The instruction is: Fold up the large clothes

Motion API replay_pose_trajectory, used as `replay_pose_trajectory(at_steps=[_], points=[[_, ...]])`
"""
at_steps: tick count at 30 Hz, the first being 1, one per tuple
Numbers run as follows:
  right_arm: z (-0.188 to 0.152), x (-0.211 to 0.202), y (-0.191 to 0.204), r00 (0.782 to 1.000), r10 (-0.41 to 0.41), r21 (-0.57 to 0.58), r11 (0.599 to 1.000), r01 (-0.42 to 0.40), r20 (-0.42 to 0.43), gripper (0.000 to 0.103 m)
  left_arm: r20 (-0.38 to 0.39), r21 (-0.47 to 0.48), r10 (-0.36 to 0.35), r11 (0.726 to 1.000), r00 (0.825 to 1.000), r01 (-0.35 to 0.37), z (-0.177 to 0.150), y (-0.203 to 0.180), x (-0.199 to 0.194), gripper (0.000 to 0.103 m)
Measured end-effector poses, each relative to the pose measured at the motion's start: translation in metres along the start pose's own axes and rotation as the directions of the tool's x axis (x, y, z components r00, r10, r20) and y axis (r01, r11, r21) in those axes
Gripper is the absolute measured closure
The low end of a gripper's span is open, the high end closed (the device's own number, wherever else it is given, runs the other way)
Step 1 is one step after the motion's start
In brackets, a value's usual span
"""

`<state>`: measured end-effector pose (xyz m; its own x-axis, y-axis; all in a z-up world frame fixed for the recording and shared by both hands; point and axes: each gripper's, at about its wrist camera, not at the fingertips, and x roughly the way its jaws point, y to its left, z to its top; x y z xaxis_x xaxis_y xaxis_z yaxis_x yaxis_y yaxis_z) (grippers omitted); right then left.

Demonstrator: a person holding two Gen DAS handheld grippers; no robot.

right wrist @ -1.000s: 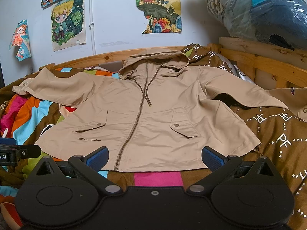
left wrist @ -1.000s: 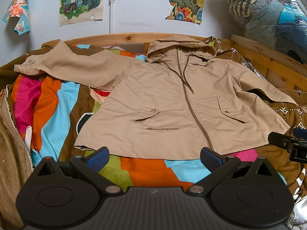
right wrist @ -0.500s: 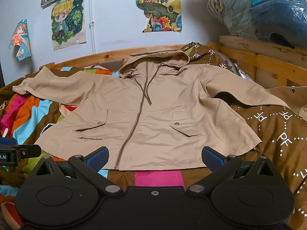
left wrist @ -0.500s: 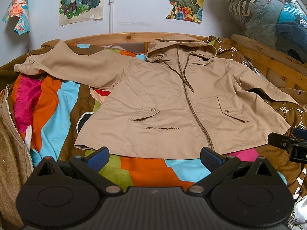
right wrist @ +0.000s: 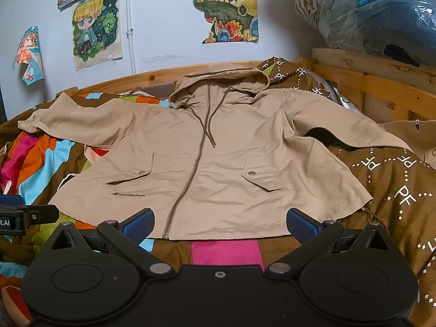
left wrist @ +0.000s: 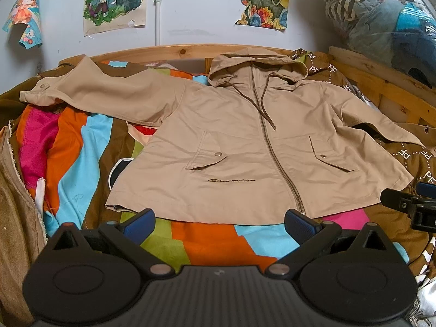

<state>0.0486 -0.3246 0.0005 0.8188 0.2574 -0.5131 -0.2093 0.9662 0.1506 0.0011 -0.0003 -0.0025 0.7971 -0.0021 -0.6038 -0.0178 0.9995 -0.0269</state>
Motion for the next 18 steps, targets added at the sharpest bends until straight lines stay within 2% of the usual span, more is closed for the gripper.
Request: replay_pose_trajectory(at_steps=[18], points=[[0.0015,0.0074,-0.0012,0.994,-0.050,-0.003,0.999,0.050,-0.097,0.001,-0.062,0.019,0.019,1.000,0.998,-0.018,-0.0060,-0.0027,0.0075,0.001]])
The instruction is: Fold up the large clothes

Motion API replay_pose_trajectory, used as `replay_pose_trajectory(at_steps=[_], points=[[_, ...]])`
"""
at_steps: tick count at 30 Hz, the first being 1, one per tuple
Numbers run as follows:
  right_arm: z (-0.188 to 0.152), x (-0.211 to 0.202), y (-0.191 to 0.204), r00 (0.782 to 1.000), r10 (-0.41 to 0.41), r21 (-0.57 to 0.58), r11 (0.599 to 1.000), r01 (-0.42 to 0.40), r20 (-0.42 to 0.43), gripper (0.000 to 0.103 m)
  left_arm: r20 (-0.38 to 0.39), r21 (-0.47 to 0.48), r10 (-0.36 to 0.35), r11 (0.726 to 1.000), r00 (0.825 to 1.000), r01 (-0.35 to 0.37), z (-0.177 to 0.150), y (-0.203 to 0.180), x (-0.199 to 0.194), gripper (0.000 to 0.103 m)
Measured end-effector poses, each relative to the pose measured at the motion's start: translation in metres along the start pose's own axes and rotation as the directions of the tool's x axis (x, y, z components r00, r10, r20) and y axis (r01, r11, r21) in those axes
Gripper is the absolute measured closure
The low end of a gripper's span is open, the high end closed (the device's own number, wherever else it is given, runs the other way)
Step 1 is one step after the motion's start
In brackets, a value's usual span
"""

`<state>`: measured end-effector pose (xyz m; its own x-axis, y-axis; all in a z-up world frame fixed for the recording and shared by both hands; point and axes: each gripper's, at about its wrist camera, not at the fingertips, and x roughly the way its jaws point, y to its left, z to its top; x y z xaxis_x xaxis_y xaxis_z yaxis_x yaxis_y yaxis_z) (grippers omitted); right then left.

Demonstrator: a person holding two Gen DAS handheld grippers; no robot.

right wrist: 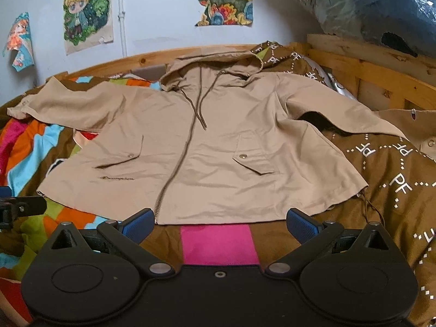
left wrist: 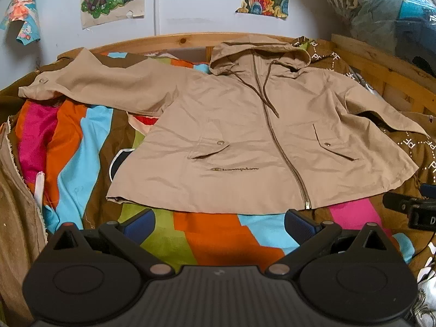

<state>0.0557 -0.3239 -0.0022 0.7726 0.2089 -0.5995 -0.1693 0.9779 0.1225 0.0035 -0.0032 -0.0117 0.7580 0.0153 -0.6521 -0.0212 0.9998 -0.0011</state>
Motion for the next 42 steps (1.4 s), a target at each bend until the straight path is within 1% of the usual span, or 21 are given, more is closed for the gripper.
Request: replay_pose_trajectory(at_steps=[5,9,11,14,16,19,21,22,23,26,27,28,30,31,33,34,35,37,40,41,42], points=[[0.001,0.004,-0.010,1.000,0.003,0.037,0.999,-0.003,-0.005,0.001,-0.043,0.011,0.022,1.000,0.999,-0.022,0.001,-0.003,0.005,0.001],[0.005,-0.002,-0.023,0.998,-0.049,0.079,0.996,0.046,0.041,0.001,-0.099,0.009,0.015,1.000,0.995,-0.014,0.010,-0.005,0.011,0.001],[0.009,-0.005,-0.035,0.995,-0.078,0.110,0.991,0.071,0.066,0.001,-0.100,0.026,0.016,1.000,0.995,-0.013,0.022,-0.007,0.014,0.001],[0.019,-0.005,-0.062,0.990,-0.106,0.184,0.979,0.088,0.090,0.001,-0.075,0.109,0.023,0.994,0.997,-0.015,0.043,-0.016,0.022,0.001],[0.026,-0.003,-0.084,0.984,-0.140,0.214,0.970,0.114,0.109,0.001,-0.064,0.179,0.025,0.984,0.998,-0.013,0.059,-0.027,0.033,0.001],[0.041,0.008,-0.120,0.973,-0.200,0.247,0.955,0.167,0.113,0.004,-0.061,0.230,0.012,0.973,0.998,0.002,0.082,-0.046,0.054,0.001],[0.051,0.017,-0.146,0.960,-0.258,0.272,0.937,0.220,0.112,0.011,-0.052,0.232,-0.007,0.973,0.999,0.019,0.096,-0.061,0.070,0.001],[0.056,0.022,-0.158,0.947,-0.302,0.288,0.922,0.260,0.110,0.012,-0.047,0.226,-0.022,0.974,0.999,0.032,0.103,-0.070,0.078,0.001],[0.061,0.026,-0.172,0.928,-0.355,0.302,0.902,0.309,0.111,0.014,-0.046,0.216,-0.036,0.975,0.998,0.045,0.109,-0.077,0.086,0.001],[0.069,0.035,-0.202,0.858,-0.495,0.282,0.850,0.445,0.137,0.023,-0.046,0.175,-0.099,0.979,0.994,0.106,0.124,-0.103,0.110,0.001],[0.073,0.039,-0.213,0.834,-0.531,0.254,0.836,0.486,0.149,0.026,-0.042,0.165,-0.126,0.978,0.991,0.131,0.127,-0.112,0.117,0.001],[0.076,0.042,-0.221,0.820,-0.549,0.224,0.830,0.512,0.161,0.028,-0.036,0.156,-0.154,0.975,0.987,0.158,0.129,-0.121,0.124,0.001],[0.084,0.048,-0.234,0.790,-0.582,0.123,0.813,0.569,0.191,0.039,-0.025,0.146,-0.204,0.968,0.979,0.206,0.133,-0.141,0.138,0.001],[0.088,0.050,-0.239,0.781,-0.590,0.055,0.804,0.593,0.207,0.041,-0.023,0.144,-0.229,0.963,0.973,0.229,0.134,-0.150,0.143,0.001],[0.095,0.056,-0.246,0.776,-0.590,-0.079,0.782,0.618,0.225,0.050,-0.022,0.146,-0.283,0.948,0.959,0.283,0.134,-0.170,0.154,0.001],[0.098,0.060,-0.249,0.772,-0.593,-0.146,0.763,0.629,0.229,0.053,-0.024,0.149,-0.305,0.941,0.952,0.305,0.135,-0.178,0.159,0.001],[0.101,0.066,-0.252,0.771,-0.596,-0.215,0.741,0.636,0.225,0.053,-0.026,0.153,-0.325,0.933,0.945,0.325,0.135,-0.187,0.162,0.001],[0.108,0.080,-0.257,0.761,-0.610,-0.350,0.679,0.646,0.220,0.053,-0.032,0.163,-0.356,0.920,0.934,0.356,0.133,-0.203,0.166,0.001],[0.110,0.099,-0.260,0.742,-0.633,-0.531,0.561,0.636,0.221,0.055,-0.047,0.162,-0.387,0.907,0.921,0.389,0.128,-0.216,0.168,0.001],[0.109,0.105,-0.261,0.735,-0.646,-0.570,0.532,0.626,0.205,0.058,-0.050,0.160,-0.395,0.903,0.917,0.398,0.127,-0.217,0.168,0.001],[0.108,0.111,-0.265,0.725,-0.663,-0.600,0.506,0.619,0.189,0.065,-0.051,0.157,-0.403,0.900,0.914,0.406,0.126,-0.217,0.167,0.001]])
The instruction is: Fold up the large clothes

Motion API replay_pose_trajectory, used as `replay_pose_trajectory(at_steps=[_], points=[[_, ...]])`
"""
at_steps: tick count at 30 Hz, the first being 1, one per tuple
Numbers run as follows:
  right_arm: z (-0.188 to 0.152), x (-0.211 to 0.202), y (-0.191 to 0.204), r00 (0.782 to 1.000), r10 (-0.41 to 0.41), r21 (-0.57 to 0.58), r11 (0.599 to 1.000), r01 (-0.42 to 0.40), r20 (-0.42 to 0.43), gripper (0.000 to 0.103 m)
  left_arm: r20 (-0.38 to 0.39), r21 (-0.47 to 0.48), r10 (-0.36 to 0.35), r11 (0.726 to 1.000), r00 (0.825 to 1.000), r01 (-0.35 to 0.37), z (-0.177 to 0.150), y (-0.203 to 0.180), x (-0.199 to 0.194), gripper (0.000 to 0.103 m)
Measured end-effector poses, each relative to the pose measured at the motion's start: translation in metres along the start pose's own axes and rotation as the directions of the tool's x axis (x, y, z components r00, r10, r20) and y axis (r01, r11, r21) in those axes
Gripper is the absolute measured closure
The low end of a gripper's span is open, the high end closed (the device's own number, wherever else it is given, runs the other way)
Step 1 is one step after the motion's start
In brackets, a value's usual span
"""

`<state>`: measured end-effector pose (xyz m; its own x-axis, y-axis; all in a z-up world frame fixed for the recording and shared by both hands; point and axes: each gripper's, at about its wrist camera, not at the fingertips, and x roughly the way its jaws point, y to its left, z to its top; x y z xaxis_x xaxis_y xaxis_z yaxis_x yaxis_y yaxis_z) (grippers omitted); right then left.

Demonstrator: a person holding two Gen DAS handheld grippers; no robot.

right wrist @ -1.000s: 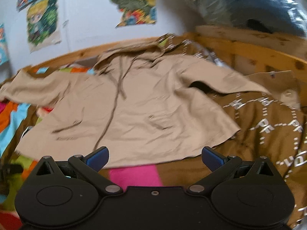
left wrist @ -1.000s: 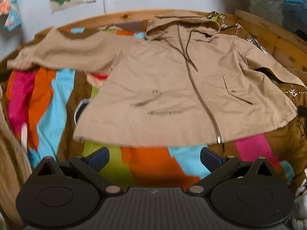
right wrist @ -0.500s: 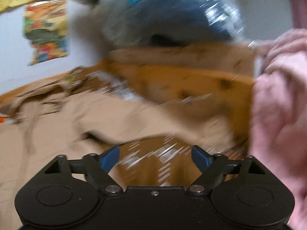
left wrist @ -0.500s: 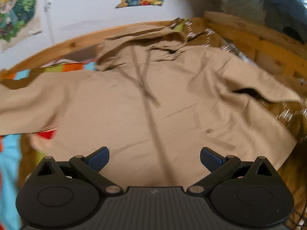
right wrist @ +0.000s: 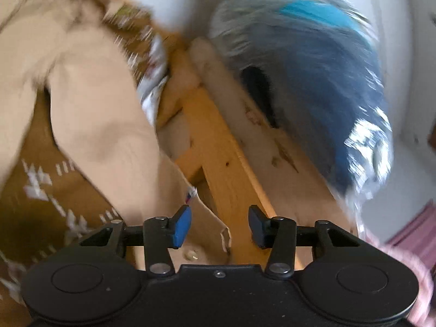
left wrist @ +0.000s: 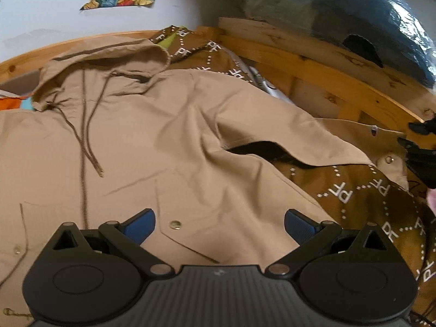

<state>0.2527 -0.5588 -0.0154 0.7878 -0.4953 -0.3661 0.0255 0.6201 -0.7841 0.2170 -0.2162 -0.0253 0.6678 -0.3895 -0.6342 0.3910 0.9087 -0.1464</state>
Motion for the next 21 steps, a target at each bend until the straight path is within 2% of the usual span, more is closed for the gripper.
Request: replay_pose_trajectory(at_steps=[2,4,5,6,8,10,13,14,17,20,21], points=[[-0.001,0.012,0.003,0.999,-0.007,-0.056,0.998,0.004,-0.039,0.070,-0.001,0.000,-0.013,1.000,1.000,0.013,-0.002,-0.001,-0.002,0.001],[-0.007,0.022,0.009,0.998,-0.014,-0.090,0.996,0.009,-0.054,0.080,0.003,0.004,-0.031,1.000,1.000,0.031,-0.003,0.002,-0.007,0.001],[-0.006,0.025,0.009,0.998,-0.004,-0.098,0.995,-0.002,-0.065,0.096,0.013,0.010,-0.048,0.999,0.999,0.048,-0.002,0.003,-0.010,0.001],[-0.006,0.026,0.007,0.998,0.011,-0.084,0.996,-0.016,-0.066,0.100,0.023,0.016,-0.068,0.998,0.997,0.068,-0.001,0.006,-0.012,0.001],[0.001,0.016,-0.005,0.996,0.079,-0.018,0.997,-0.079,-0.041,0.102,0.055,0.037,-0.126,0.992,0.991,0.124,0.001,0.007,-0.019,0.001],[0.012,0.000,-0.019,0.985,0.170,0.081,0.982,-0.169,-0.003,0.103,0.083,0.062,-0.180,0.983,0.980,0.175,0.003,0.004,-0.025,0.001],[0.040,-0.023,-0.047,0.947,0.310,0.227,0.920,-0.321,0.083,0.103,0.125,0.106,-0.273,0.959,0.954,0.261,0.008,-0.005,-0.037,0.001],[0.050,-0.031,-0.056,0.927,0.356,0.264,0.889,-0.375,0.118,0.103,0.142,0.125,-0.309,0.948,0.940,0.292,0.009,-0.009,-0.041,0.001],[0.084,-0.047,-0.081,0.833,0.508,0.359,0.752,-0.553,0.218,0.103,0.196,0.176,-0.397,0.914,0.897,0.366,0.014,-0.017,-0.056,0.001],[0.120,-0.054,-0.096,0.708,0.631,0.394,0.591,-0.704,0.317,0.103,0.236,0.204,-0.443,0.893,0.865,0.401,0.019,-0.024,-0.067,0.001],[0.134,-0.054,-0.099,0.652,0.671,0.394,0.525,-0.754,0.353,0.103,0.252,0.202,-0.451,0.890,0.856,0.410,0.021,-0.024,-0.072,0.001]])
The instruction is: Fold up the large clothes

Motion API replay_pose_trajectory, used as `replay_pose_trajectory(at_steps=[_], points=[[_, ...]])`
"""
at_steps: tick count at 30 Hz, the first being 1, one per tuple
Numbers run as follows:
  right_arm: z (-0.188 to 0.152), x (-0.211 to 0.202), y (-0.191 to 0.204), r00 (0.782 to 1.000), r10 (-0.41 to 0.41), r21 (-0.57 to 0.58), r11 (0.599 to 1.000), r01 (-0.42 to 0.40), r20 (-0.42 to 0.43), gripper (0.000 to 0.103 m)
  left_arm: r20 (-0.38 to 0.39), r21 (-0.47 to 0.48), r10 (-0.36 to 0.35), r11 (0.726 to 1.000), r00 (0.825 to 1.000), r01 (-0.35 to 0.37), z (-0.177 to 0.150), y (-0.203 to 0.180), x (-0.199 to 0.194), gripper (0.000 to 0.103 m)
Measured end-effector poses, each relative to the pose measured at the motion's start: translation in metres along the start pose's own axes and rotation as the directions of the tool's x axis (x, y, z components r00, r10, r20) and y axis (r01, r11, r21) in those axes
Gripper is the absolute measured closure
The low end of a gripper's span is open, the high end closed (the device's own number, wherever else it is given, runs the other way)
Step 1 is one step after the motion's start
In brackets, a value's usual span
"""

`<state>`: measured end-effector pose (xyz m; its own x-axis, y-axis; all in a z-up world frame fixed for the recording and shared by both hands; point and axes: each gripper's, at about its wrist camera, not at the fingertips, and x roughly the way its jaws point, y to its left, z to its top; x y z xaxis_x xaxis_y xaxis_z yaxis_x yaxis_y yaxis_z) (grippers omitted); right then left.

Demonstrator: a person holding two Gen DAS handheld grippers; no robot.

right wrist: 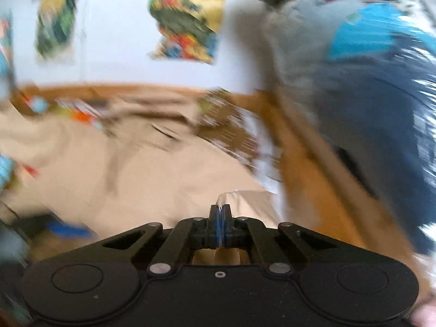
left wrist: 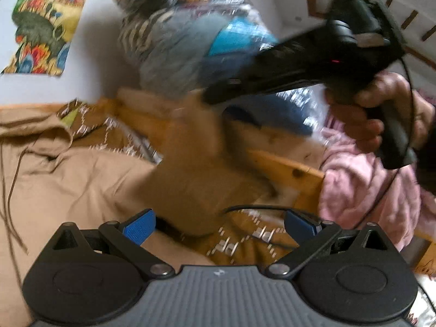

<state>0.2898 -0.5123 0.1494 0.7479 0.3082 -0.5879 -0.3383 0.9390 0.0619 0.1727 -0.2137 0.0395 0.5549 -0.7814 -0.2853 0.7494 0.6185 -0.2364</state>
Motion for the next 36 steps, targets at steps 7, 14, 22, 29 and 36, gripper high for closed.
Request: replay_pose_trajectory(at_steps=[7,14,22,29,36], points=[[0.034,0.024,0.049,0.970,0.242,0.015,0.970,-0.242,-0.008,0.103,0.021,-0.103,0.097,0.990,0.995,-0.095,0.011,0.016,-0.010,0.001],[0.026,0.050,0.075,0.950,0.312,0.009,0.950,-0.312,-0.017,0.103,-0.150,-0.185,0.335,0.915,0.930,-0.359,0.018,0.060,0.011,0.099],[0.019,0.058,0.069,0.956,0.274,0.003,0.961,-0.276,0.101,0.078,-0.091,-0.227,0.496,0.834,0.864,-0.503,0.034,0.130,-0.044,0.101],[-0.027,0.104,0.016,0.995,-0.014,0.081,0.997,0.006,0.094,0.045,-0.197,-0.286,0.654,0.674,0.730,-0.681,-0.009,0.208,-0.075,0.101],[-0.061,0.201,-0.022,1.000,0.010,0.307,0.952,-0.001,-0.027,0.045,-0.297,-0.366,0.731,0.508,0.615,-0.780,-0.049,0.255,-0.081,0.101]])
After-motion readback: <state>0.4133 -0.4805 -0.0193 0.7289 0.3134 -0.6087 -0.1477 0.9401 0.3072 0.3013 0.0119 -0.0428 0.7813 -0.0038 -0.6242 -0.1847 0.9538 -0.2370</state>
